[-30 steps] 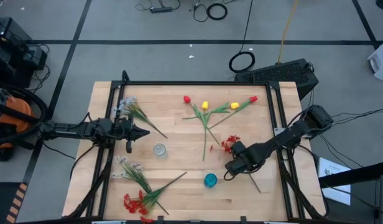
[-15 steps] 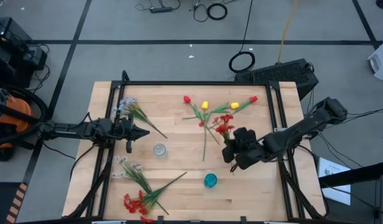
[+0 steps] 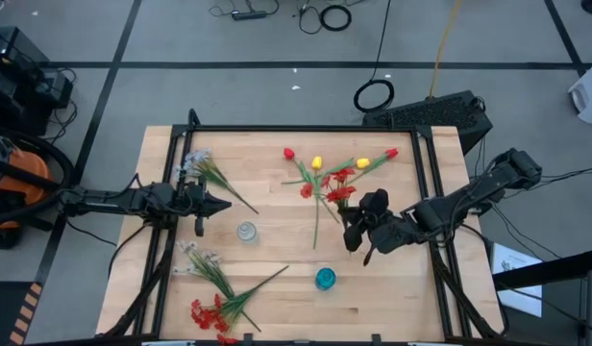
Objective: Sort flowers into vase by color
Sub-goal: Put the right orange flowers into the transparent vase
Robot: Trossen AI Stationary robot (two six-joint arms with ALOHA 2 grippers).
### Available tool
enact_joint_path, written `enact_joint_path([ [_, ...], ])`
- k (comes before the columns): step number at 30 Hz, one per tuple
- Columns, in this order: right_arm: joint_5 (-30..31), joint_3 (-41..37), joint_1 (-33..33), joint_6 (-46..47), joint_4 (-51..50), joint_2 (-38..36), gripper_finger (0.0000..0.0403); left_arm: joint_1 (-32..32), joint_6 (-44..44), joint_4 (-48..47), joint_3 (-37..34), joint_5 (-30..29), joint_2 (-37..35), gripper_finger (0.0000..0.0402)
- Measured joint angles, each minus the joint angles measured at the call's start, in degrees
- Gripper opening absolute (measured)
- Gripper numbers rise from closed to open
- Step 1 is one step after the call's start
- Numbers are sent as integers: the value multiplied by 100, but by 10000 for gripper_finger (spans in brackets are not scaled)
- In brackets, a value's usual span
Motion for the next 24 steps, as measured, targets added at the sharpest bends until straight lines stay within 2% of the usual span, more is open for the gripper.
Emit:
enact_joint_path([
  [10, -92, 2, -48, -977, 690, -2, 4, 2, 2, 0, 0, -2, 0, 6],
  [14, -512, 2, -46, -1336, 975, -3, 4, 1, 0, -1, -2, -2, 2, 6],
  [24, -1107, 4, -171, -2400, 2140, 60, 4, 2, 1, 0, 0, -2, 1, 6],
])
